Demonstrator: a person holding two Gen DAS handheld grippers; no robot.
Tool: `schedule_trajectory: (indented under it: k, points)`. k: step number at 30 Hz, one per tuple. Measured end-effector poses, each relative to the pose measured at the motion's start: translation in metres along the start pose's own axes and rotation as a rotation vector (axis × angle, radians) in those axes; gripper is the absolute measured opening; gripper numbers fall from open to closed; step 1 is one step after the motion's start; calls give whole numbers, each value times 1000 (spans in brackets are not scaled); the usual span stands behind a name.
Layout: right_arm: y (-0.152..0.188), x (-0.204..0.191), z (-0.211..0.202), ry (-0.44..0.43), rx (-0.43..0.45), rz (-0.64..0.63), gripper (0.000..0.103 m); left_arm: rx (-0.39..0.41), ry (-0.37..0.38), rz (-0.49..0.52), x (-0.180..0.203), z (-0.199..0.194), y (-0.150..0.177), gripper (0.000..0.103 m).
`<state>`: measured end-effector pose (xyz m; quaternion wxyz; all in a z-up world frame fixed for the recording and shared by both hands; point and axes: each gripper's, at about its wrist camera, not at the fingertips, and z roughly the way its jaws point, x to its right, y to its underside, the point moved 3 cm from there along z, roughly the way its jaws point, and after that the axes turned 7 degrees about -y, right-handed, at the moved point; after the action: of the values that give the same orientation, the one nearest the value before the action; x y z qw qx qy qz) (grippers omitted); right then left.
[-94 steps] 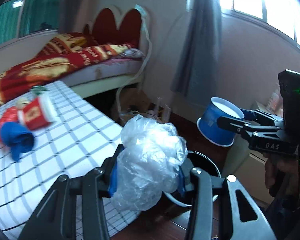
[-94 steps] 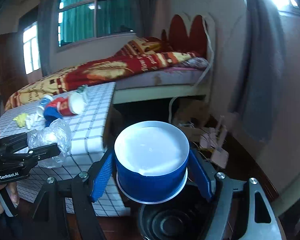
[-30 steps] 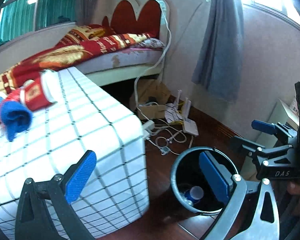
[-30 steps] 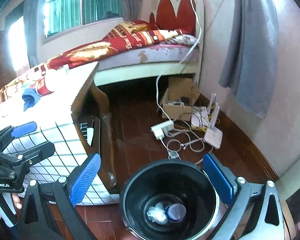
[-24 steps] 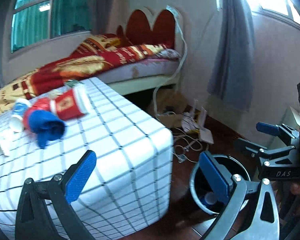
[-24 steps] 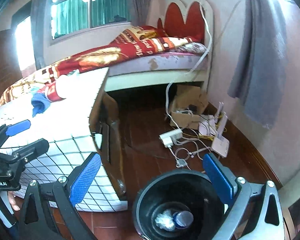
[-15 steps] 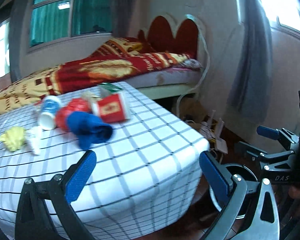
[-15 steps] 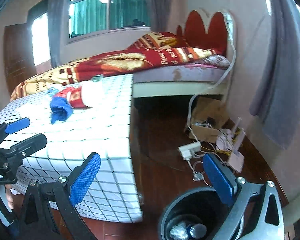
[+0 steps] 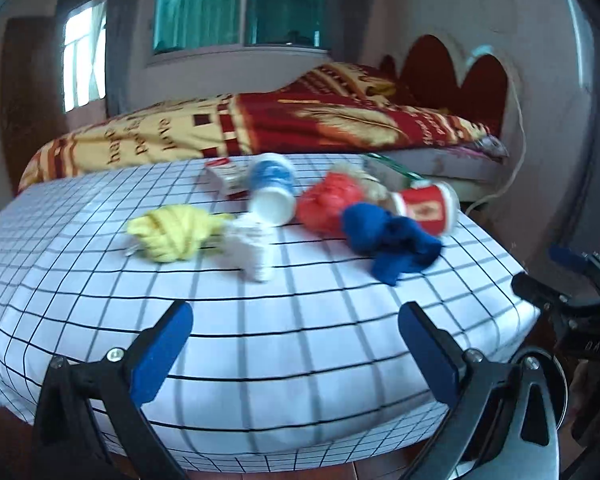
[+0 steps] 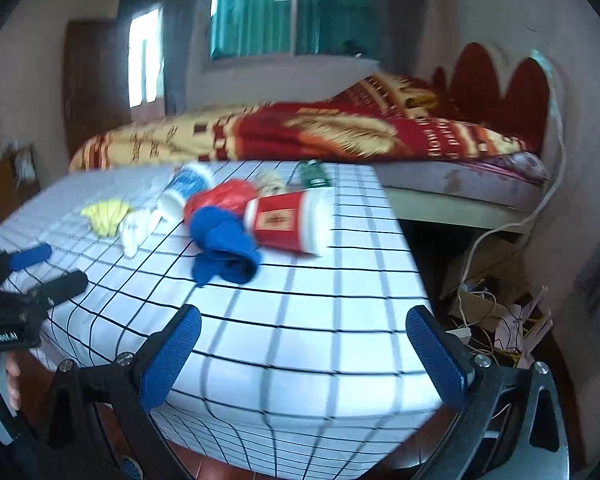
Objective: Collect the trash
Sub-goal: 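Grasp the white tissue with the left tool while the right tool grasps the blue sock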
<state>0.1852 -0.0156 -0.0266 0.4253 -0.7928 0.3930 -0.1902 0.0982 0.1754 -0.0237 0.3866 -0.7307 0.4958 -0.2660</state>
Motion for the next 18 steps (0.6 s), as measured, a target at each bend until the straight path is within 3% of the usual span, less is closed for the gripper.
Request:
schedule_trajectory:
  k: [6,10,13,18]
  points:
    - [-25,-21,44,-71,-57,-4,103,-13,14,-32,-29,19,-12,88]
    - [-39,-30,75,-106,-100,-22,101,-33,15,-22,-33,37,-18,86]
    - [-45,-36,96,-112,-140,-41,95,-60,29,-15,-32,53,-21,85]
    - [-48,-36,128,-130,-219,-33,82,-111,70,-21,-28,78,-26,74]
